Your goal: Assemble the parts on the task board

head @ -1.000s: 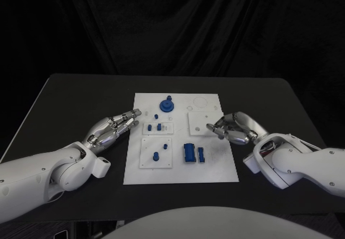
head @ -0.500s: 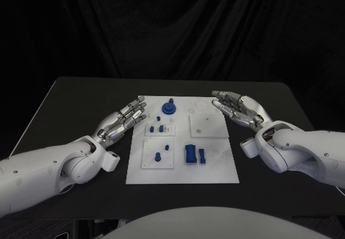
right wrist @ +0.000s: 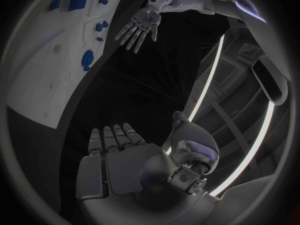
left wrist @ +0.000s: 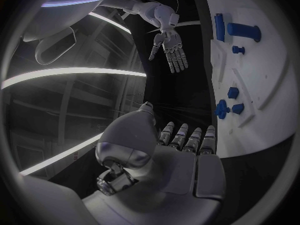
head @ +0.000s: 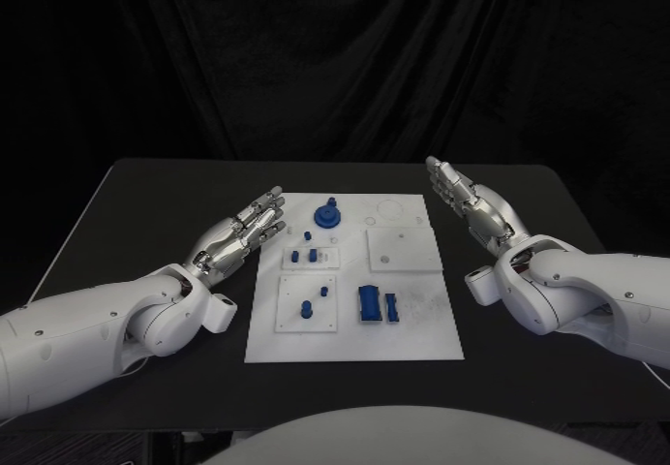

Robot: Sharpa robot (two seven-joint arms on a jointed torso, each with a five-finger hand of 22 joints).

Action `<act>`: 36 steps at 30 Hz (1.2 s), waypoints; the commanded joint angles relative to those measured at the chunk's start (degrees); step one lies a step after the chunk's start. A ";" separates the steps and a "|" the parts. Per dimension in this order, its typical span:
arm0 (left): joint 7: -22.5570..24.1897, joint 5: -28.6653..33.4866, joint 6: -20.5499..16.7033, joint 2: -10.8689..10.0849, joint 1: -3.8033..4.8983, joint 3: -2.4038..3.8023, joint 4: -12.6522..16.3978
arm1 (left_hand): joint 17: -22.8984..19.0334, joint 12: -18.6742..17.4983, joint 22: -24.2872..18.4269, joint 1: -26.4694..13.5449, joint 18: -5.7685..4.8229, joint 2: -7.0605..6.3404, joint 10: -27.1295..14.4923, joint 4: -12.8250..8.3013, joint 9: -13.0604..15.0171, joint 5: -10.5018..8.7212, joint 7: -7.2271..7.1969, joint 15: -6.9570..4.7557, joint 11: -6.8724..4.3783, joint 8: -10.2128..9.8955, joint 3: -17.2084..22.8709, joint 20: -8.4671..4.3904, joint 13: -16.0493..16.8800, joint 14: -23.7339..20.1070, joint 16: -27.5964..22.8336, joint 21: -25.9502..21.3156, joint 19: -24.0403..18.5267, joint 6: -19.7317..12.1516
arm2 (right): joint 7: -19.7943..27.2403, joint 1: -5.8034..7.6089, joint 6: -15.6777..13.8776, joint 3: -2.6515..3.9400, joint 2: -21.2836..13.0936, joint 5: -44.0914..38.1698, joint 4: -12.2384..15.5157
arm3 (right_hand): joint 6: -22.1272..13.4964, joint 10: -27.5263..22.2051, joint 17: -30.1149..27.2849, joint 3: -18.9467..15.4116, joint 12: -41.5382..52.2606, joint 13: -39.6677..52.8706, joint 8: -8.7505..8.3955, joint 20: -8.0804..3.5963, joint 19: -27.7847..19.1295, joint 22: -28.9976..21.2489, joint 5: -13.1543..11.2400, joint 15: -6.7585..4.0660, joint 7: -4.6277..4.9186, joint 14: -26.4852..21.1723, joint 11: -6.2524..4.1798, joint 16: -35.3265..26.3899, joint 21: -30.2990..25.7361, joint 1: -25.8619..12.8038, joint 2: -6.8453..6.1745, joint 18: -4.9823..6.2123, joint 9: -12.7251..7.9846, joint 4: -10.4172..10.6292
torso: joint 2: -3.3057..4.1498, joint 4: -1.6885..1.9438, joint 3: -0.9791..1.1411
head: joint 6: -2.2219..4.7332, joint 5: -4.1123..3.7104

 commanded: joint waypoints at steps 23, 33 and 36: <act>-8.16 15.69 -36.82 7.30 -0.99 10.95 3.97 | -0.15 -8.11 -1.78 -42.31 -7.89 -13.28 -0.80 -13.55 -0.49 -12.15 5.82 -7.37 -1.00 -0.65 10.45 -10.68 -0.62 -0.03 -0.43 -0.72 -0.54 -6.01 | 2.26 -6.50 -9.98 13.16 15.23 23.92 -10.03 | -2.62 0.03 -0.10 0.06 -6.93 -0.14 -1.51 -4.03 -0.08 -1.67 -5.97 -2.45 0.02 -0.06 -0.70 -5.28 -0.20 -17.25 0.08 -0.40 -0.11 -3.90 | -5.68 -2.70 3.37 | 14.95 2.17; -8.71 16.70 -39.20 7.78 -1.06 11.67 4.22 | -0.15 -8.11 -1.78 -47.76 -7.89 -13.28 -0.80 -13.55 -0.49 -16.70 5.82 -7.37 -1.00 -0.65 10.45 -10.68 -0.62 -0.03 -0.43 -0.72 -0.54 -6.01 | 2.26 -6.50 -9.98 13.16 15.23 23.92 -10.03 | -2.62 0.03 -0.10 0.06 -6.93 -0.14 -1.51 -4.03 -0.08 -1.67 -5.97 -2.45 0.02 -0.06 -0.70 -5.28 -0.20 -17.25 0.08 -0.40 -0.11 -3.90 | -5.72 -2.72 3.39 | 15.04 2.18; -8.71 16.70 -39.20 7.78 -1.06 11.67 4.22 | -0.15 -8.11 -1.78 -48.91 -7.89 -13.28 -0.80 -13.55 -0.49 -16.70 5.82 -7.37 -1.00 -0.65 10.45 -10.68 -0.62 -0.03 -0.43 -0.72 -0.54 -6.01 | 2.26 -6.50 -9.98 13.16 15.23 23.92 -10.03 | -2.62 0.03 -0.10 0.06 -6.93 -0.14 -1.51 -4.03 -0.08 -1.67 -5.97 -2.45 0.02 -0.06 -0.70 -5.28 -0.20 -17.25 0.08 -0.40 -0.11 -3.90 | -5.72 -2.72 3.39 | 15.04 2.18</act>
